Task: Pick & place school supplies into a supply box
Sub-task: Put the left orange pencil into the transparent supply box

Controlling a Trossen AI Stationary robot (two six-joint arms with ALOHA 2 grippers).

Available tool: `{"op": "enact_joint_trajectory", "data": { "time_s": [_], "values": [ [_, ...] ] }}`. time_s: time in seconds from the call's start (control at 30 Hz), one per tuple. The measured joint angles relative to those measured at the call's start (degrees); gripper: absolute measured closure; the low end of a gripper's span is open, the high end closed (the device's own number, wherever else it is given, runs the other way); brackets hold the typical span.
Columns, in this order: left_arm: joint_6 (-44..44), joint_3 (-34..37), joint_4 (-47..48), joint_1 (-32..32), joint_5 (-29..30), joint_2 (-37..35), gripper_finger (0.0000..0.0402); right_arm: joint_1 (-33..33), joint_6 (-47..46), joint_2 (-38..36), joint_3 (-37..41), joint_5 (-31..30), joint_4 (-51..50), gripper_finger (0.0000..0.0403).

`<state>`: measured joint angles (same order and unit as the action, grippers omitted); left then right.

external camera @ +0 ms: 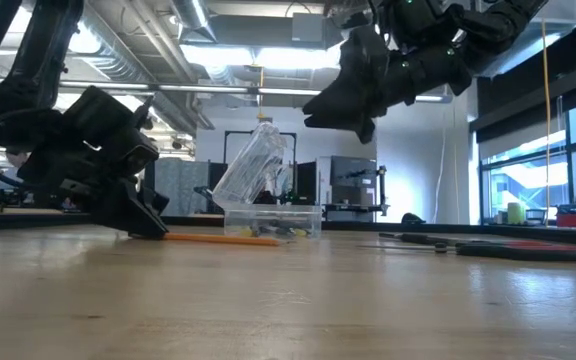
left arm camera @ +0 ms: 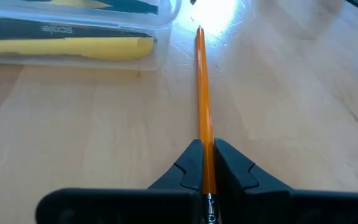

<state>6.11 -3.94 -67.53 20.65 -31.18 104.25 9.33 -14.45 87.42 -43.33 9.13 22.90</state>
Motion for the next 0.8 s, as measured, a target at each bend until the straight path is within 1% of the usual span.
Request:
{"op": "enact_joint_trajectory", "data": {
  "time_s": [0.13,0.23,0.37,0.5,0.6,0.67,0.73,0.8],
  "values": [
    [-0.9,0.2,-1.5,-1.5,-1.5,0.1,0.0391,-0.7,1.5,0.0,0.0,0.0,0.0,0.0270],
    [-1.9,0.1,-2.0,-3.0,-1.1,0.1,0.0391,-1.3,2.8,0.0,0.0,0.0,-0.2,0.0270],
    [-3.9,0.0,-4.3,-5.6,0.9,0.0,0.0391,-2.4,6.0,0.0,0.0,0.0,-0.8,0.0270],
    [-5.7,-1.5,-4.5,-8.2,5.6,-0.1,0.0391,-4.6,12.7,0.0,0.0,-1.2,-0.9,0.0269],
    [-7.1,-3.2,-4.5,-9.5,6.9,-0.1,0.0391,-7.2,17.8,0.0,-0.8,-7.5,-3.6,0.0269],
    [-8.7,-4.3,-4.5,-10.2,8.2,-0.1,0.0391,-9.1,20.7,0.0,-3.2,-13.2,-9.6,0.0269],
    [-9.8,-5.4,-4.5,-11.0,10.6,-0.1,0.0391,-11.1,22.1,0.0,-6.6,-18.4,-17.4,0.0269],
    [-9.9,-6.4,-4.4,-12.0,13.1,-0.1,0.0391,-12.8,22.2,0.0,-9.9,-21.6,-24.3,0.0269]
  ]
}}
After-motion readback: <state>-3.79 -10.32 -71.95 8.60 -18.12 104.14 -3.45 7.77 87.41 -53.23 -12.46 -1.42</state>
